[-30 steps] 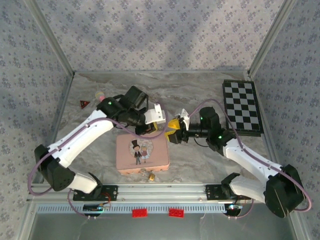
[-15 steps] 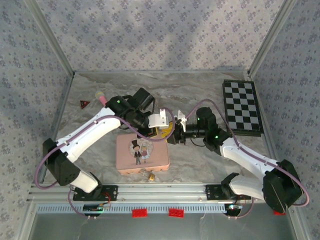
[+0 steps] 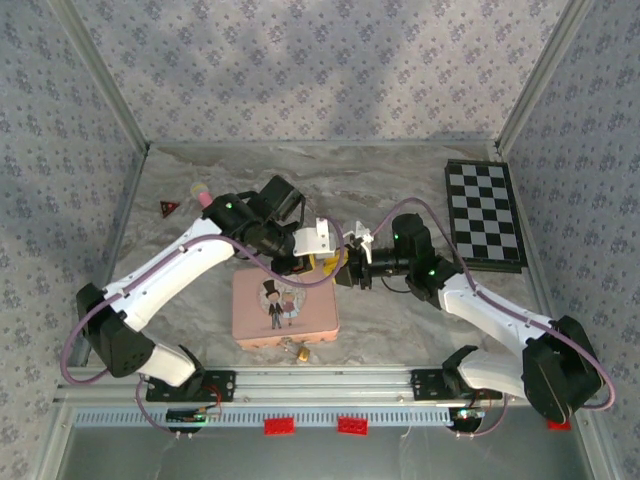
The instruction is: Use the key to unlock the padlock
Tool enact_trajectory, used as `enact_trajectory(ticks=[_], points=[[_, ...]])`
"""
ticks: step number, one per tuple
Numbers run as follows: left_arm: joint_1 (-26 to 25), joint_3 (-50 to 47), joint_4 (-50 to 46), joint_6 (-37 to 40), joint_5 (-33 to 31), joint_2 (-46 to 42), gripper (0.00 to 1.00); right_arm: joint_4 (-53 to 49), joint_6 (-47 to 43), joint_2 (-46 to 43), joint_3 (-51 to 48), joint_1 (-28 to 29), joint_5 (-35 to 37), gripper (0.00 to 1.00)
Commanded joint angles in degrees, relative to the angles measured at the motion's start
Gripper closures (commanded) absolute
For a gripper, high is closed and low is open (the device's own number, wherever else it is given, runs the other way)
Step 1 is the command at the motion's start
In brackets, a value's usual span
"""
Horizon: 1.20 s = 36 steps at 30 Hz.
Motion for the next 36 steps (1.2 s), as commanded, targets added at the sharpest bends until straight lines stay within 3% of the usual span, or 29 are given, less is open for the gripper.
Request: enact_trajectory(ticks=[1,19,29,36], points=[[-0.1,-0.2,0.4,1.2,2.1,-1.2,1.0,0.3,0.2,0.3,0.0,0.2,-1.1,0.77],[-0.1,-0.1,0.0,0.9,2.1,-0.2,1.0,1.0,0.0,0.4,0.3,1.4,2.6,0.68],[-0.1,0.0,-0.4,0.9,2.2,0.0,1.0,0.6,-0.2,-0.2,0.2,1.2,5.2,0.8],[-0.1,-0.1,-0.5,0.9,1.9,0.2,1.0,-0.3,-0.5,-0.4,0.4,0.9,5.3,0.81]])
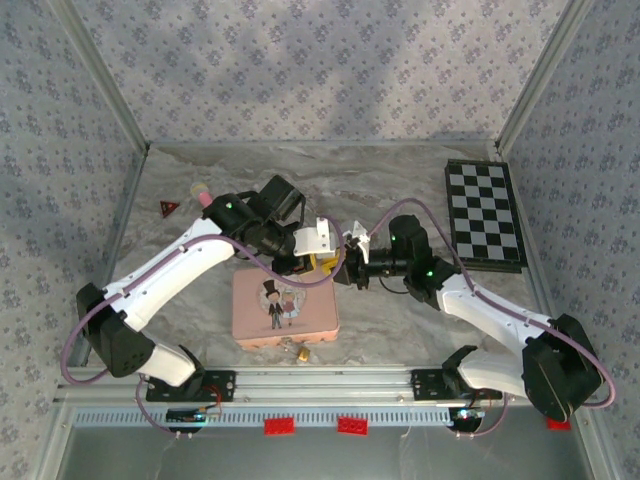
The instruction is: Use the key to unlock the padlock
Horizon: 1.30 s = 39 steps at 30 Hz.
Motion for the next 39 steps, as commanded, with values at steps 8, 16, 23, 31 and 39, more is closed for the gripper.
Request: enact_trajectory(ticks=[8,16,23,31,39], points=[[-0.1,0.0,-1.1,0.9,0.8,0.4,1.0,-0.9,-1.0,-1.7,0.1,-0.5,0.9,0.81],[-0.1,-0.1,-0.8,0.9,0.3,0.5,1.0,-2.6,-1.6,-1.5,0.7,-0.5,-0.5,0.9],[-0.1,-0.4,-0.1,0.8,-0.7,0.3,1.0,-3.6,-1.6,-1.5,0.8,-0.9,-1.3,0.98],[1.1,-2.3,4.6,-1.3,-1.9,-1.8,0.91,-3.9,-0.3,-2.4,0.7,-1.5,-1.0,1.0],[3.2,-7.7,16.0,-6.8,-3.6,-7.6,0.72,-3.9,2.6,-4.9,-0.5,-3.0,2.9,1.0]])
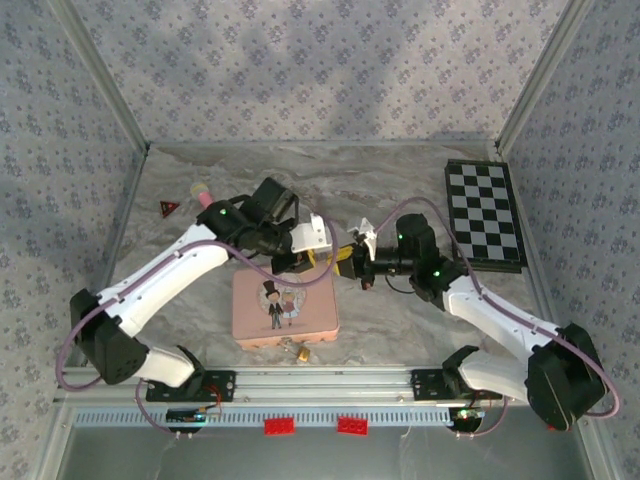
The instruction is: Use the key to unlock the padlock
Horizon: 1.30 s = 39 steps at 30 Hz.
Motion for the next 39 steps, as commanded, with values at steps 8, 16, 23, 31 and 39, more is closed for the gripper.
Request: enact_trajectory(ticks=[8,16,23,31,39], points=[[3.1,-13.1,20.4,-29.8,-16.5,-17.0,0.46,-2.4,5.3,-8.0,-3.9,-1.3,12.1,1.0],[3.9,-16.8,-2.8,-58.5,-31.4,-25.8,0.24,-2.4,10.3,-12.8,-8.1,0.7,22.1,1.0],[3.0,-19.2,-20.7,-81.3,-30.0,-26.5,0.12,-4.1,8.1,-13.1,-7.8,3.1,24.3,1.0],[-5.3,-22.8,-28.4,-91.8,-27.9,-27.0,0.08,-4.9,7.9,-12.8,-8.2,3.1,25.1,1.0],[-15.6,-28.1,-28.6,-98.2,-22.1,-30.0,0.08,-5.1,7.8,-11.9,-7.9,3.1,24.9,1.0]])
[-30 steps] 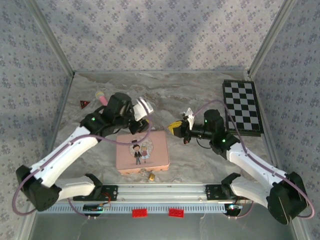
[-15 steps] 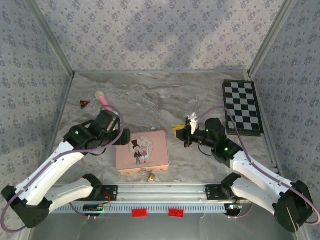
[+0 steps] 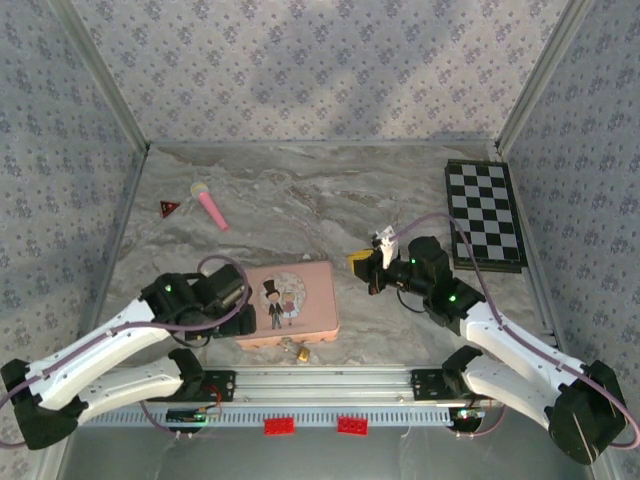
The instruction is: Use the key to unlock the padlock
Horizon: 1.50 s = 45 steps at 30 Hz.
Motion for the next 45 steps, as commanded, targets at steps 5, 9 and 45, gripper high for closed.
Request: enact_trajectory(ticks=[5,9,45], points=[[-11.1,-2.8,-2.0,-10.6,1.9,0.1,0.07,-1.5,-1.0,1.7,1.2,0.5,0.2,1.0],[-11.6,-6.6,2.0,-10.3,2.2,0.4,0.05,-1.6,-1.4,1.5,1.4,0.5,0.9,1.0],[13.0,-8.9,36.1,27.9,-0.3,16.0,0.09,-1.1,0.1,-0.8,-0.3,1.0,4.2,1.0]])
